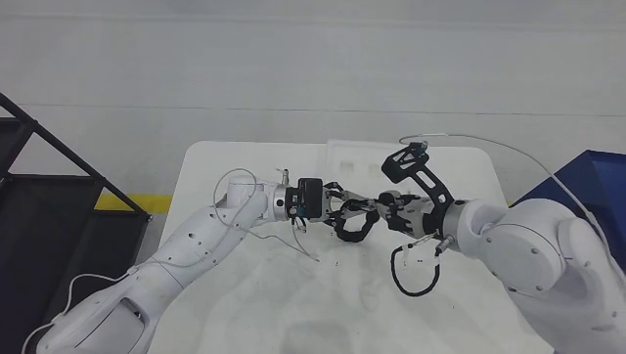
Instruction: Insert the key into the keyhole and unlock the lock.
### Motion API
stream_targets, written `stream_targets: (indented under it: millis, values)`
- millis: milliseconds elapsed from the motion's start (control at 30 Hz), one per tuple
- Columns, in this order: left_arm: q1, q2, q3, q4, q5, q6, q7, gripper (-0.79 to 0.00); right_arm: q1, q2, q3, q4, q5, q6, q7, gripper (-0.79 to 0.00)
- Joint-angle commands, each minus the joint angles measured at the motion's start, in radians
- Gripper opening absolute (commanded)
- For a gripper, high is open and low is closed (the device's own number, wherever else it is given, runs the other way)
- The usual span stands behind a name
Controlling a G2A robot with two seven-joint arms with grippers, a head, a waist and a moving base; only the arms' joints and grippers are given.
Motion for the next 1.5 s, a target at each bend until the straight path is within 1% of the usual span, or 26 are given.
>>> stream_targets:
  millis: [0, 400, 667, 1133, 1233, 1300, 1367, 1467]
  values:
    - [0.001, 0.000, -0.002, 0.000, 0.003, -0.003, 0.000, -0.785, 0.002, 0.000, -0.001, 0.003, -0.001, 0.000, -0.001, -0.785]
    - [0.007, -0.005, -0.009, -0.001, 0.004, -0.016, 0.018, -0.785, 0.010, -0.003, -0.010, 0.021, 0.024, -0.011, -0.009, -0.785]
    - [0.011, -0.010, -0.013, 0.015, -0.012, -0.022, 0.054, -0.785, 0.002, -0.006, 0.011, 0.049, 0.109, -0.032, -0.060, -0.785]
    - [0.014, -0.024, -0.015, 0.058, -0.059, -0.053, 0.110, -0.785, 0.001, -0.007, 0.024, 0.088, 0.177, -0.065, -0.109, -0.785]
    - [0.014, -0.027, -0.016, 0.074, -0.072, -0.060, 0.117, -0.785, 0.005, -0.008, 0.023, 0.104, 0.197, -0.074, -0.120, -0.705]
    - [0.013, -0.030, -0.016, 0.085, -0.079, -0.063, 0.121, -0.785, 0.010, -0.009, 0.022, 0.112, 0.207, -0.080, -0.130, -0.619]
    - [0.012, -0.032, -0.015, 0.094, -0.084, -0.067, 0.123, -0.785, 0.015, -0.010, 0.022, 0.119, 0.213, -0.085, -0.137, -0.560]
    - [0.011, -0.036, -0.014, 0.105, -0.092, -0.074, 0.126, -0.785, 0.024, -0.011, 0.024, 0.128, 0.221, -0.092, -0.145, -0.523]
